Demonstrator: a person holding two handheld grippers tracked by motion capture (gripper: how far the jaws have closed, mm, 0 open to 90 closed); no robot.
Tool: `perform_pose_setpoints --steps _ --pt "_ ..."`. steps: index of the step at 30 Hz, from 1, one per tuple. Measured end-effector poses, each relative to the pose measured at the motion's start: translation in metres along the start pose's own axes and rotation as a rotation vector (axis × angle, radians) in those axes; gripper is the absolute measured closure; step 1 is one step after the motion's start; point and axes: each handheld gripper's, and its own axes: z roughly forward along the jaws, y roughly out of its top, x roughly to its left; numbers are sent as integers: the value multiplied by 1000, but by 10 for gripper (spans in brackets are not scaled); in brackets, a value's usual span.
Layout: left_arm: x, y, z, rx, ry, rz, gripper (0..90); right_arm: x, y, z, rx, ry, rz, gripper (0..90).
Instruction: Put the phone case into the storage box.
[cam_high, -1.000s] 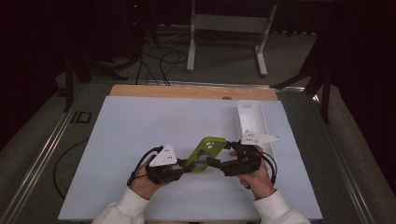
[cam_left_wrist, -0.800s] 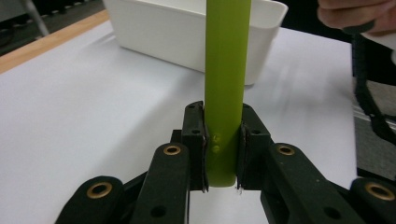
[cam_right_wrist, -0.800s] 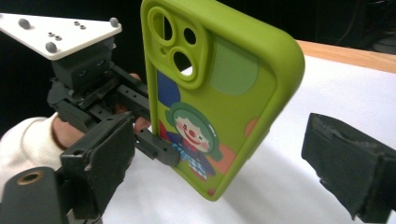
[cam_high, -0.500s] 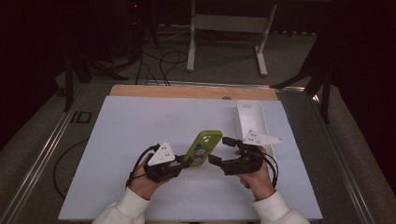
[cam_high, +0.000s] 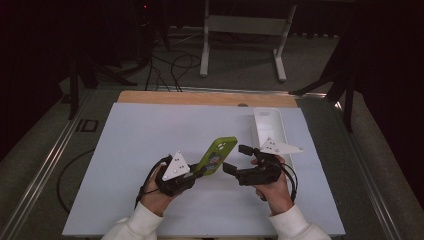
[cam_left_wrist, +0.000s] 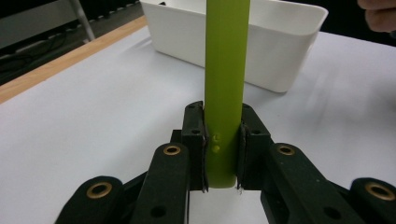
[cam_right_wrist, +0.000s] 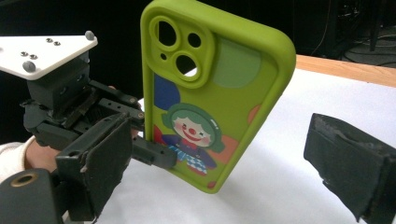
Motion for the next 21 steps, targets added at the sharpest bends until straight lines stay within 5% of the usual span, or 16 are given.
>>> perform_pose_setpoints --steps 6,21 --pt "-4 -1 4 14 61 12 772 1 1 1 -18 5 9 80" --pt "-12 -2 9 20 118 11 772 2 3 2 -50 -17 32 80"
